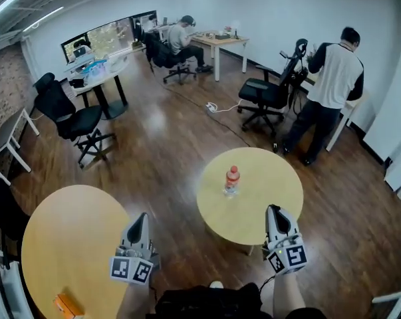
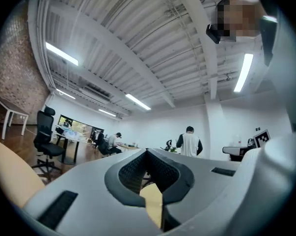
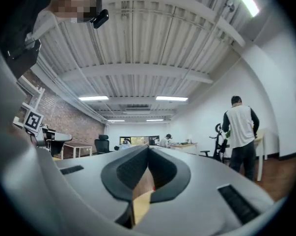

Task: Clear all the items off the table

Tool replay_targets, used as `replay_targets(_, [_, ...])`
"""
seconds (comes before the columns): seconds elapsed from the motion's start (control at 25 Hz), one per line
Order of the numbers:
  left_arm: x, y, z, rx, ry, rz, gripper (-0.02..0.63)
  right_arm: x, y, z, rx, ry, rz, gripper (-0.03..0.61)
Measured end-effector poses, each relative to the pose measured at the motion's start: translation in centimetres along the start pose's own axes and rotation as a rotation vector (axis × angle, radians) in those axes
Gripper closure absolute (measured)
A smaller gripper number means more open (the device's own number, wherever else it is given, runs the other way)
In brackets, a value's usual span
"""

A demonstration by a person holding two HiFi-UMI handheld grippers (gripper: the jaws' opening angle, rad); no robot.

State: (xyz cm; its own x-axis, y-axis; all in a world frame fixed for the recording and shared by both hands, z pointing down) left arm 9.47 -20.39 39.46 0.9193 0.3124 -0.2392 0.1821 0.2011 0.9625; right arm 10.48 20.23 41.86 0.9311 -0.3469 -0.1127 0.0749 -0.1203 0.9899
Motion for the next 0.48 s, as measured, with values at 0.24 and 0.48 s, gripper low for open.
replay_targets(0.24, [5.8, 2.1, -1.5, -0.051, 0.197, 0.036, 0.614, -3.7, -1.7, -1.7, -0.05, 0.213, -0.013, 0.574])
replay_targets(0.48, [10.3, 3.4, 0.1, -0.129, 0.265, 0.043, 0.614, -0.9, -1.6, 0.3, -0.065, 0.242, 0.021, 0.574])
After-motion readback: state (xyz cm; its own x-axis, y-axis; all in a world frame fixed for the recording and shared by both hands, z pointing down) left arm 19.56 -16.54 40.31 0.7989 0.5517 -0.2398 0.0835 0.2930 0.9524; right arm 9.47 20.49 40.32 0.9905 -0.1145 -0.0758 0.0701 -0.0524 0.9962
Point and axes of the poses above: the fingertips, and each gripper's own axes: x forward along the fingers, z to its left, y out of its underside, the point moved 8 cm from there along -x, backward along the fingers, and after that the axes turned 1 degree about z, right-handed, at the moved point
